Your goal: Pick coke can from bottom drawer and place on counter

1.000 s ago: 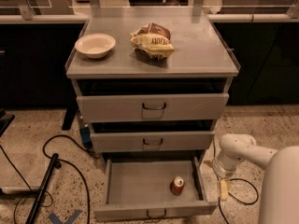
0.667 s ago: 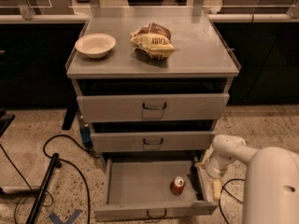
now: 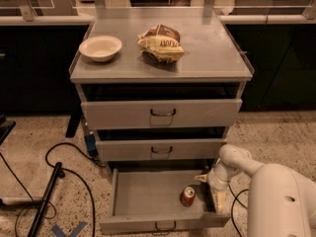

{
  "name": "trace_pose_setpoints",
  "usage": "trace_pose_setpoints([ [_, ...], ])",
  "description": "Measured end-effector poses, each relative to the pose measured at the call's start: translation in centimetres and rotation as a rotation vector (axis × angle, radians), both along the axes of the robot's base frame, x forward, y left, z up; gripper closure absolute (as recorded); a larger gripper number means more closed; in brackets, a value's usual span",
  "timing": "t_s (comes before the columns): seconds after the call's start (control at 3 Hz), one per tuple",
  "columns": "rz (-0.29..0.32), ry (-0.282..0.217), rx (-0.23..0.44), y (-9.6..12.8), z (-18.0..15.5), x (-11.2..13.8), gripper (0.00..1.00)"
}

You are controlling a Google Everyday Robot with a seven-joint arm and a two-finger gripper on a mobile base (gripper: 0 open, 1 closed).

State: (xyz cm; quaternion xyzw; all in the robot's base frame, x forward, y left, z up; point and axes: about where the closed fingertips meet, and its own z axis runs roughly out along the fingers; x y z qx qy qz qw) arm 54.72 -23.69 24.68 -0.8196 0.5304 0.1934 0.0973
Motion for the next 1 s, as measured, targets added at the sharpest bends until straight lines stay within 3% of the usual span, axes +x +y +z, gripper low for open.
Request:
trace_pose_setpoints([
  [0.33, 0.001, 0.002, 0.0, 0.1, 0.0, -0.1, 0.0],
  [0.67, -0.003, -0.066, 0.027, 0.9, -1.5, -0.4, 0.0],
  [1.0, 0.014, -0.195, 0.105, 3.8, -3.3, 0.0, 0.0],
])
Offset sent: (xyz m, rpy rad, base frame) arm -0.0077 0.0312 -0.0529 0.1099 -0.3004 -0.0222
